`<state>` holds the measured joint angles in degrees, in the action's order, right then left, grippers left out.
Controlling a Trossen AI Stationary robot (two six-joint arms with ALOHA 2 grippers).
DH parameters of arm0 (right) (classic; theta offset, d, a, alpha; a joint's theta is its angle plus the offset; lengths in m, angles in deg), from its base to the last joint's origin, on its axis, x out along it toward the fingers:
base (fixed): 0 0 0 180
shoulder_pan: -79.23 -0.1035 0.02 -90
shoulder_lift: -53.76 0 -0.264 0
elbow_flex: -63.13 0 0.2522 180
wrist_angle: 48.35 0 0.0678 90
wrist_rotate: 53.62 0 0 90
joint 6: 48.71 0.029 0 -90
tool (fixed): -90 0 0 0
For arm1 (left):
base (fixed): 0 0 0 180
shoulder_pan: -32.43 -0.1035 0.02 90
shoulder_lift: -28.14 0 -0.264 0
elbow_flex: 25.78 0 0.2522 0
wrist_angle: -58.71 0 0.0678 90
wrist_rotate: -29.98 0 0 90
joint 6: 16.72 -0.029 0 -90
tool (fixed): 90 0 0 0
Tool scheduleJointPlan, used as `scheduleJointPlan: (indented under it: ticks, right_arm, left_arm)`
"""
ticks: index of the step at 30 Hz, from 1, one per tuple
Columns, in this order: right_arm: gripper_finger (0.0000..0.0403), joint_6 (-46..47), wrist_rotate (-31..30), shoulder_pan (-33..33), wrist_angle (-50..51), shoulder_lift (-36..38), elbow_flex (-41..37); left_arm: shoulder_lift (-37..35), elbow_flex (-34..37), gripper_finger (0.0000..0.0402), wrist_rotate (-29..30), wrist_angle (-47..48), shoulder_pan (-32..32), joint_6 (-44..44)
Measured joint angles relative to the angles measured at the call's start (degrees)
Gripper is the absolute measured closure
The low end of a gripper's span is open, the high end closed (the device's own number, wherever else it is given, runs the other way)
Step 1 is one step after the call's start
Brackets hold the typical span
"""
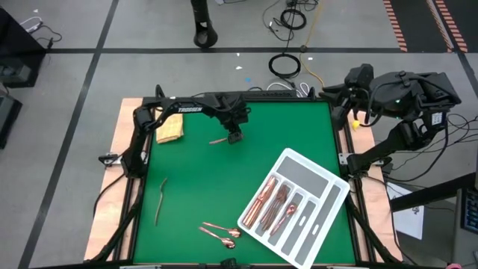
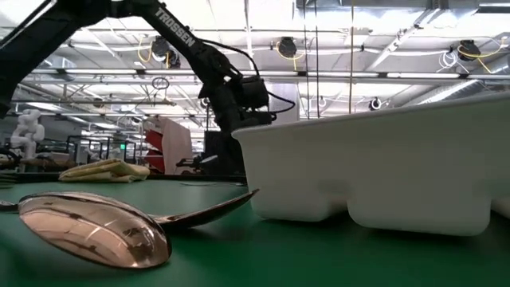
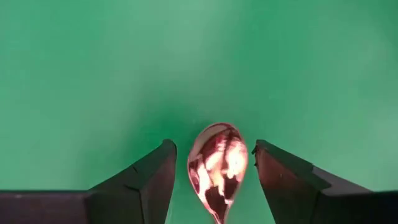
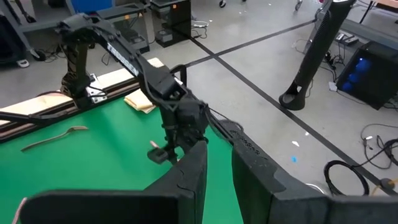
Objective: Sort silverware
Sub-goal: Put the gold spoon into the white cutlery tray
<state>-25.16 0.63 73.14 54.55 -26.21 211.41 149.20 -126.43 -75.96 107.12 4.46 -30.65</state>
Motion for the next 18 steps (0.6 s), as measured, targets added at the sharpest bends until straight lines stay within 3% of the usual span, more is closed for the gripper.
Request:
scheduleJointPlan:
  ticks: [3, 6, 13, 18]
  right_arm:
    - [0.0339, 0.0, 0.02, 0.0, -0.55, -0.43, -0.01]
    - [0.0339, 0.0, 0.0, 0.0, -0.55, -1.08, -0.02]
    - [0.0339, -0.04, -0.01, 0.0, -0.57, -2.22, -0.02]
    - [0.0339, 0.33, -0.16, -0.02, -0.84, -2.25, -0.02]
  left_arm:
    - [0.91, 0.02, 0.0185, 2.66, 0.52, 0.46, -0.36]
    - [0.71, -0.06, 0.0217, 4.1, 0.59, 0.64, -0.1]
    - [2.21, -0.22, 0.038, 3.23, 0.66, 1.1, -1.12]
    - [1.47, -0.38, 0.0395, 2.46, 1.74, 1.14, -0.41]
